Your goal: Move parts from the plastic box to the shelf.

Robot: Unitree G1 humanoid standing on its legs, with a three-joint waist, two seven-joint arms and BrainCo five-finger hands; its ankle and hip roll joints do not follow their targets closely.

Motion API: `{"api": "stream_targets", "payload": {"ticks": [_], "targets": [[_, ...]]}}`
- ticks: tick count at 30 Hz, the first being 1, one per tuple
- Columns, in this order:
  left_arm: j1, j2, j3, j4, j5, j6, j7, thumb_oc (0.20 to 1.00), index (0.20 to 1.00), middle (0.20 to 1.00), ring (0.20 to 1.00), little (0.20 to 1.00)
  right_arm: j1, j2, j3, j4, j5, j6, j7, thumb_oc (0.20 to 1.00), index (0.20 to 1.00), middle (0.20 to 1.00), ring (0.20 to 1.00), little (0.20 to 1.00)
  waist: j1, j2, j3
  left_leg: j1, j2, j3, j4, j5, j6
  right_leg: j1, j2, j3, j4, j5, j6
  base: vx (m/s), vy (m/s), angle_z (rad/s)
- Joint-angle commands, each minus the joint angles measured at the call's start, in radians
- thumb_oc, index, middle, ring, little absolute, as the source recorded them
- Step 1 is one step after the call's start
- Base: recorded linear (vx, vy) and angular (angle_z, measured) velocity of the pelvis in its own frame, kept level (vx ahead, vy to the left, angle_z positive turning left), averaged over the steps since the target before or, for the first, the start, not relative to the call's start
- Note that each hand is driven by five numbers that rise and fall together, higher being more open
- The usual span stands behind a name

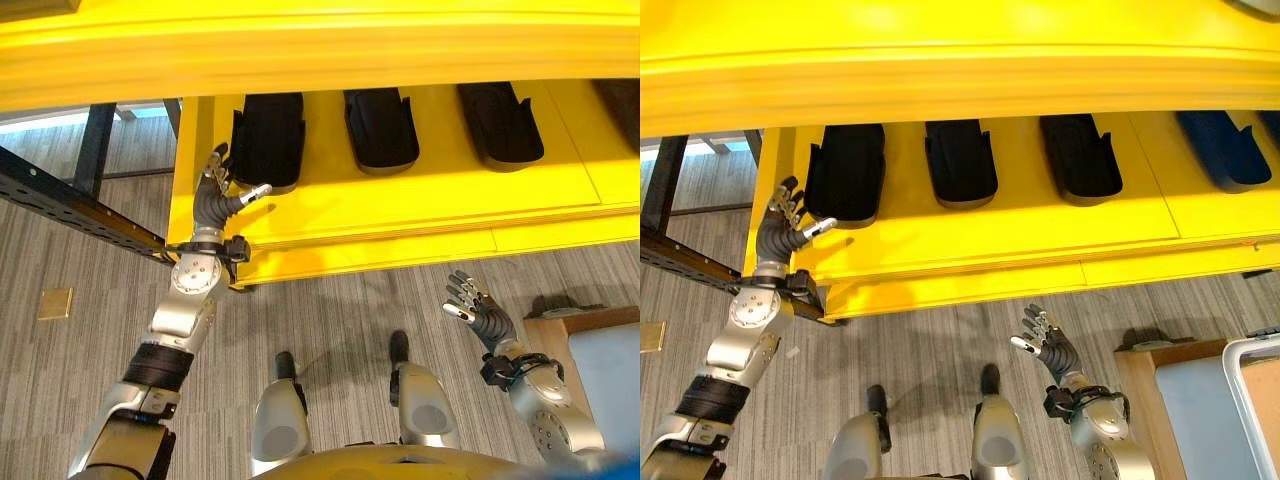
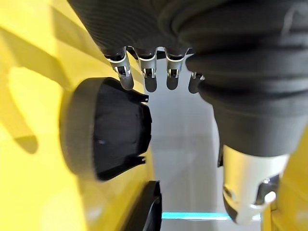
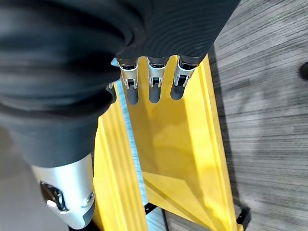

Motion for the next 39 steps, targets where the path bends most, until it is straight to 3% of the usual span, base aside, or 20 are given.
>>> {"api": "stream_targets", "payload": {"ticks": [1, 10, 12, 16, 17, 30, 39], "targets": [[0.029, 0.007, 0.054, -0.051, 0.036, -0.033, -0.014, 1.000, 1.000, 1.000, 1.000, 1.000, 0.044, 0.009, -0.044, -0.073, -0.008, -0.024, 0.015, 1.000, 1.000, 1.000, 1.000, 1.000, 0.004, 0.003, -0.052, -0.009, 0.082, 0.015, 0.000, 0.057, -0.024, 0.050, -0.071, 0.005, 0.047, -0.071, 0.063, 0.02, -0.017, -0.08], [0.138, -0.015, 0.076, -0.105, 0.090, -0.027, -0.027, 1.000, 1.000, 1.000, 1.000, 1.000, 0.061, 0.013, -0.048, -0.075, -0.008, -0.027, 0.011, 1.000, 1.000, 1.000, 1.000, 1.000, 0.008, 0.005, -0.058, -0.013, 0.081, 0.018, 0.001, 0.055, -0.019, 0.048, -0.071, 0.004, 0.047, -0.072, 0.061, 0.00, -0.004, -0.03], [0.159, 0.018, 0.081, -0.109, 0.233, -0.006, -0.022, 1.000, 1.000, 1.000, 1.000, 1.000, 0.067, 0.005, -0.056, -0.076, -0.010, -0.027, 0.009, 1.000, 1.000, 1.000, 1.000, 1.000, 0.009, 0.004, -0.055, -0.018, 0.083, 0.018, 0.003, 0.054, -0.017, 0.043, -0.070, 0.003, 0.052, -0.074, 0.062, 0.00, 0.000, 0.00], [0.165, 0.036, 0.076, -0.101, 0.314, 0.005, -0.027, 1.000, 1.000, 1.000, 1.000, 1.000, 0.071, 0.002, -0.062, -0.078, -0.008, -0.030, 0.009, 1.000, 1.000, 1.000, 1.000, 1.000, 0.009, 0.004, -0.050, -0.020, 0.083, 0.019, 0.006, 0.053, -0.016, 0.038, -0.070, 0.005, 0.057, -0.075, 0.062, 0.00, 0.000, 0.00], [0.167, 0.060, 0.083, -0.091, 0.417, 0.019, -0.012, 1.000, 1.000, 1.000, 1.000, 1.000, 0.072, 0.000, -0.067, -0.078, -0.008, -0.033, 0.004, 1.000, 1.000, 1.000, 1.000, 1.000, 0.009, 0.004, -0.046, -0.025, 0.083, 0.017, 0.008, 0.053, -0.017, 0.033, -0.070, 0.007, 0.061, -0.075, 0.062, 0.00, 0.000, 0.00], [0.101, 0.194, 0.045, 0.051, 0.854, 0.078, 0.072, 1.000, 1.000, 1.000, 1.000, 1.000, 0.062, -0.031, -0.075, -0.080, 0.021, -0.055, -0.005, 1.000, 1.000, 1.000, 1.000, 1.000, 0.004, -0.001, -0.007, -0.062, 0.084, 0.020, 0.035, 0.051, -0.020, -0.015, -0.072, 0.021, 0.093, -0.076, 0.063, 0.00, 0.001, -0.01], [0.036, 0.237, -0.028, 0.151, 0.965, 0.105, 0.056, 1.000, 1.000, 1.000, 1.000, 1.000, 0.067, -0.045, -0.073, -0.086, 0.030, -0.061, 0.000, 1.000, 1.000, 1.000, 1.000, 1.000, -0.005, -0.003, 0.019, -0.081, 0.083, 0.024, 0.060, 0.042, -0.021, -0.036, -0.072, 0.033, 0.112, -0.081, 0.064, -0.01, 0.008, -0.03]]}}
